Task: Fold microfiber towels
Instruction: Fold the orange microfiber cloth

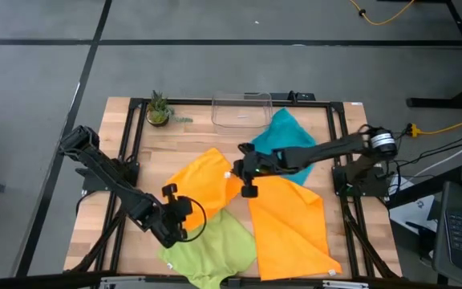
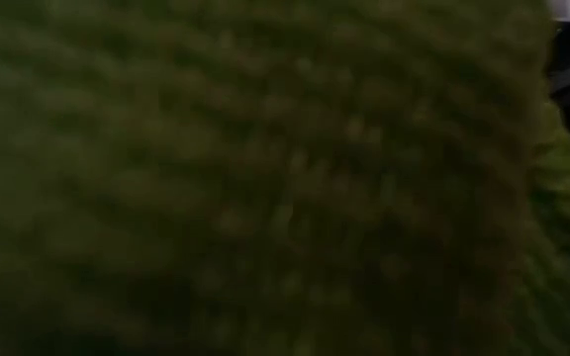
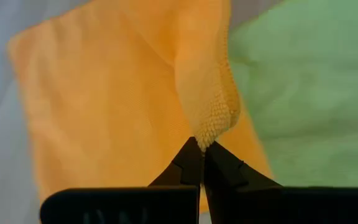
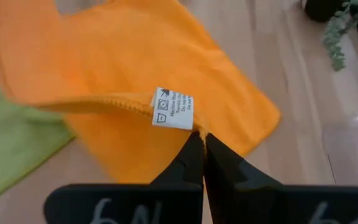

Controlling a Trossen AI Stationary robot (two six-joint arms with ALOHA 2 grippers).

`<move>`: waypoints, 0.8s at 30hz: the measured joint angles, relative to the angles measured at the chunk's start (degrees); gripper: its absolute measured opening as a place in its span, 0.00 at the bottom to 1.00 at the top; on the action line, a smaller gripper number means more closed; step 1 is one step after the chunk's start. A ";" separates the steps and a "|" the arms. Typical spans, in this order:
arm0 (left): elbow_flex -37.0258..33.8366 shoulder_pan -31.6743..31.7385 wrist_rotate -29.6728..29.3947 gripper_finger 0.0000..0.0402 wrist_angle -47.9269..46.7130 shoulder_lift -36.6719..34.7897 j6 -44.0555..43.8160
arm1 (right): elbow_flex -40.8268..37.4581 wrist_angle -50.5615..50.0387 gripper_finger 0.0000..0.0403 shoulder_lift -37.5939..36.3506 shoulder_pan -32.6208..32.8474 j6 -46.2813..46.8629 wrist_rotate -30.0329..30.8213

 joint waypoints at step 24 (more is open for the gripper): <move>-9.69 0.47 2.41 0.00 -7.03 0.09 -15.55 | 0.00 23.46 0.02 14.47 -10.95 -6.14 -0.05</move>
